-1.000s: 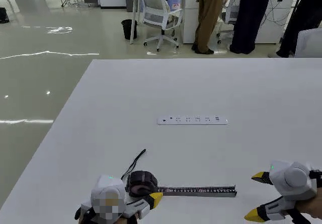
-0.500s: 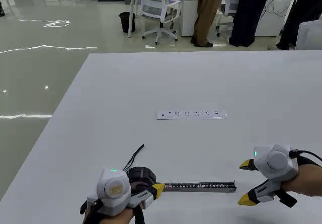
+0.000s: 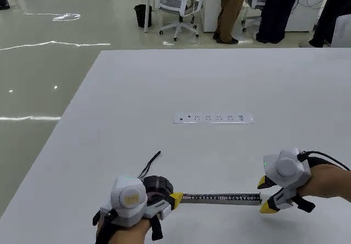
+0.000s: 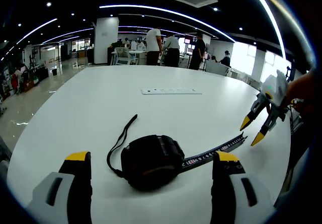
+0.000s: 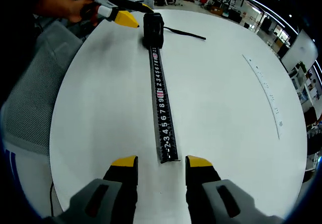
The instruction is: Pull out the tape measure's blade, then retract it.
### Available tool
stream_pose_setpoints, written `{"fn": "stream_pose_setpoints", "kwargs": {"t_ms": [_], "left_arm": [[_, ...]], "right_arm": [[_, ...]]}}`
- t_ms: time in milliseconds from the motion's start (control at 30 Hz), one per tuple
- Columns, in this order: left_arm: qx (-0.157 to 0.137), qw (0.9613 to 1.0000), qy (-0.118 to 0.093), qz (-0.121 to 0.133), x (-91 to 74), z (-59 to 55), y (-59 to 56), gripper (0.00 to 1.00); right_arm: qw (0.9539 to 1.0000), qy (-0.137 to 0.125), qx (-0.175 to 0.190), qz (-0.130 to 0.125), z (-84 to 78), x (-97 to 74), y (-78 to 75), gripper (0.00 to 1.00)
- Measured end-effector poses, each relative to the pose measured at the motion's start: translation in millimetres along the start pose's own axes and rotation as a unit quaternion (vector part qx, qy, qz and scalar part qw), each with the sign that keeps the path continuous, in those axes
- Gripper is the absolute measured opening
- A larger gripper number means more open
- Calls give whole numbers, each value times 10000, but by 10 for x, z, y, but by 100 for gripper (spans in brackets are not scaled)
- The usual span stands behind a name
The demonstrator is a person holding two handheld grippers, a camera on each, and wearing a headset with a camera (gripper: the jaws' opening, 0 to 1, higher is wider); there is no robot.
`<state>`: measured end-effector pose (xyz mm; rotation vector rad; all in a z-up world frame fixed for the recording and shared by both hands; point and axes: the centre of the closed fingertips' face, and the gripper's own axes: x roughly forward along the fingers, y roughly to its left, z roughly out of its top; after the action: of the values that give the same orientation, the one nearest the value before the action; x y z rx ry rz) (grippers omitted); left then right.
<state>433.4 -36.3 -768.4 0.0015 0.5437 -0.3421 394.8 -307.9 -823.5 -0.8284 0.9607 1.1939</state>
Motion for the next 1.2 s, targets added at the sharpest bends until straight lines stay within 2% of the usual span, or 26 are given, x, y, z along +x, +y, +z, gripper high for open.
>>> {"fn": "stream_pose_setpoints", "kwargs": {"t_ms": [100, 333, 500, 733, 1033, 1200], "left_arm": [[0, 10000, 19, 4, 2, -15, 6, 99], [-6, 10000, 56, 24, 0, -45, 37, 99], [54, 10000, 55, 26, 13, -42, 15, 99], [-19, 10000, 27, 5, 66, -22, -18, 99], [-39, 9999, 90, 20, 67, -61, -6, 97], [-228, 9995, 213, 44, 111, -117, 15, 94]], "right_arm": [[10000, 33, 24, 28, -19, 26, -25, 33], [9999, 68, 87, 16, -38, 50, -99, 32], [9998, 178, -47, 57, -42, 99, -100, 31], [9988, 338, -245, 265, -38, 132, -24, 16], [9988, 380, -132, 270, -44, 128, -55, 15], [9987, 407, -133, 281, -42, 129, -58, 14]]}}
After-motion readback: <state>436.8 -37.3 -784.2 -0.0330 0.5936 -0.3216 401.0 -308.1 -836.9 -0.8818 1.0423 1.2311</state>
